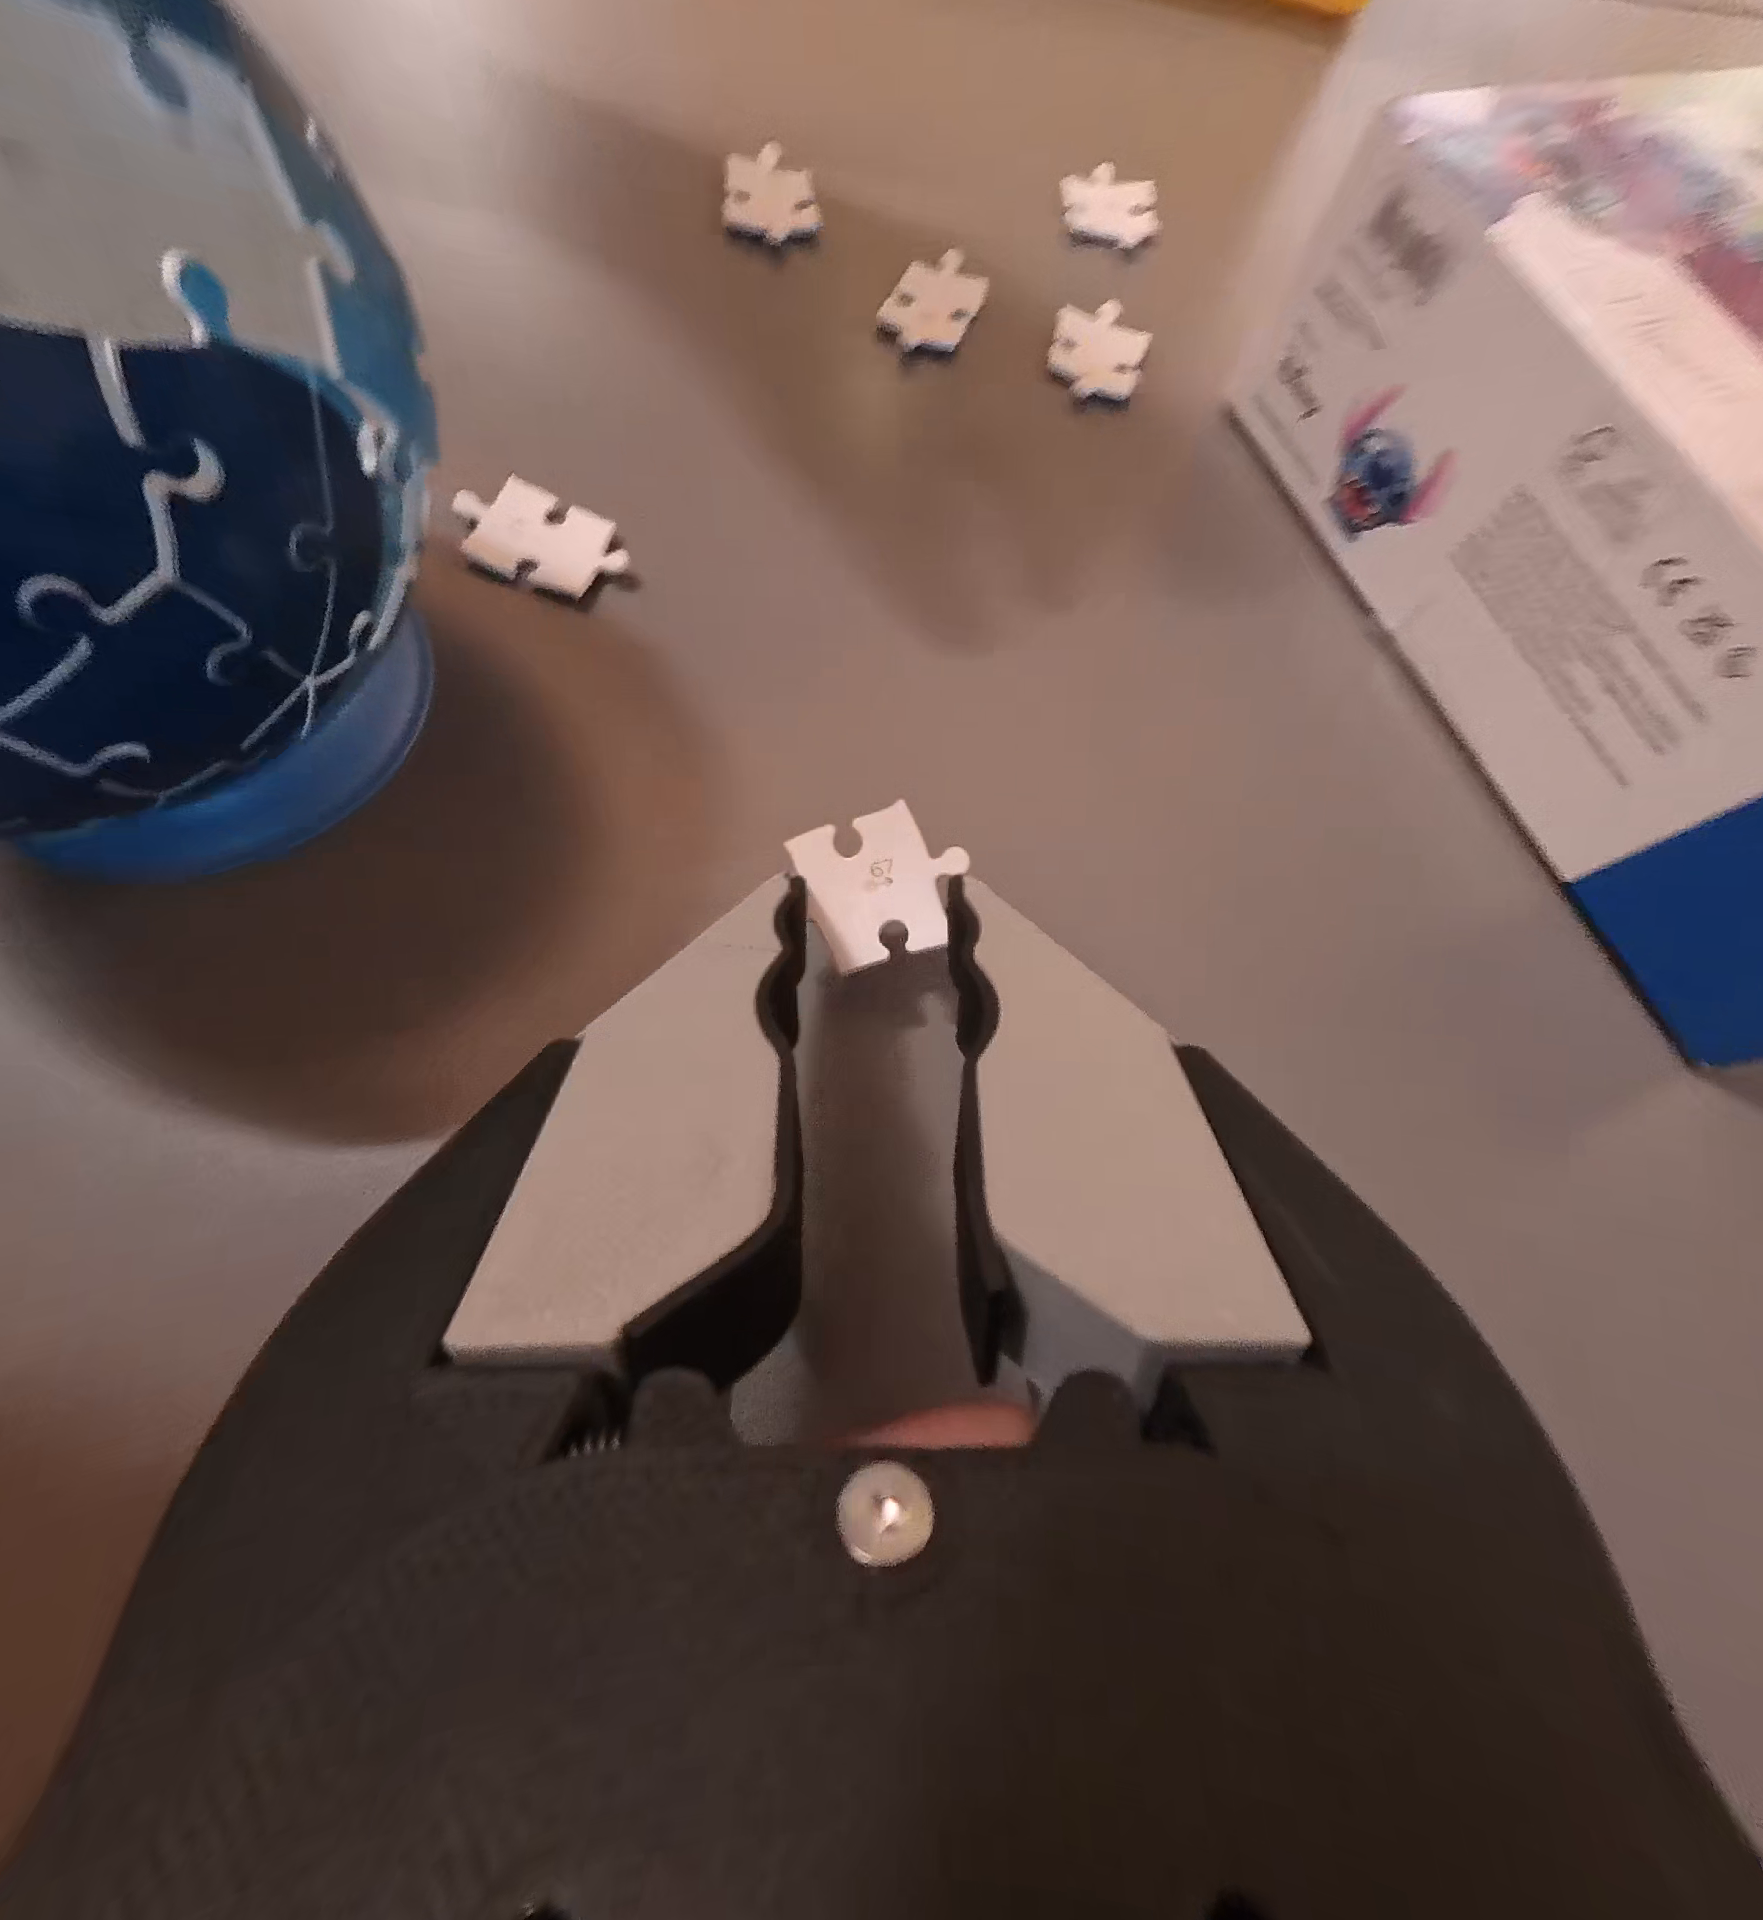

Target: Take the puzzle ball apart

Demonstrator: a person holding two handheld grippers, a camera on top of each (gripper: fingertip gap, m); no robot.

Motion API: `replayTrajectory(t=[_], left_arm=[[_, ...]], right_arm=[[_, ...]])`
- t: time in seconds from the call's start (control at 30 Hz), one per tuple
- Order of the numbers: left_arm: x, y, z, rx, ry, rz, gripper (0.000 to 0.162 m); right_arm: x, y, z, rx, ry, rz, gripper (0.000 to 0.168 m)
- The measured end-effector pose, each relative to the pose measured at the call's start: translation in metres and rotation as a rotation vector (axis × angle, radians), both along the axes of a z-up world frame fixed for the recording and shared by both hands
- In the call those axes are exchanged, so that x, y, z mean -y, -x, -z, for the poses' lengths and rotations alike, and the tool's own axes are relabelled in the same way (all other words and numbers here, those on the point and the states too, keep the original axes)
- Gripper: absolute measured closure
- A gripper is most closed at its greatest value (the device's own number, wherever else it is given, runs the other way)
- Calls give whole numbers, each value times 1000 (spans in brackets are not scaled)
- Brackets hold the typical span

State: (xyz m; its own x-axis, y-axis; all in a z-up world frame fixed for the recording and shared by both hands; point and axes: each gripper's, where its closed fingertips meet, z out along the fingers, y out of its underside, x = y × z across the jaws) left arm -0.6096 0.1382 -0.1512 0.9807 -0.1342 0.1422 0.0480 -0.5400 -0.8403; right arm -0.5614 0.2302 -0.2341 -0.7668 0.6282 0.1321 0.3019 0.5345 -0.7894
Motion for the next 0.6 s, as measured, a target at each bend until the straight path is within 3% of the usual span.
replayTrajectory(t=[0.27,0.43,0.6], left_arm=[[-40,-17,-18,77,34,46,139],[-61,-39,-22,288,70,142,134],[-74,-43,-13,309,109,154,139]], right_arm=[[10,14,-74,-233,162,115,145],[23,13,-86,-293,158,108,145],[31,12,-90,-313,159,105,144]])
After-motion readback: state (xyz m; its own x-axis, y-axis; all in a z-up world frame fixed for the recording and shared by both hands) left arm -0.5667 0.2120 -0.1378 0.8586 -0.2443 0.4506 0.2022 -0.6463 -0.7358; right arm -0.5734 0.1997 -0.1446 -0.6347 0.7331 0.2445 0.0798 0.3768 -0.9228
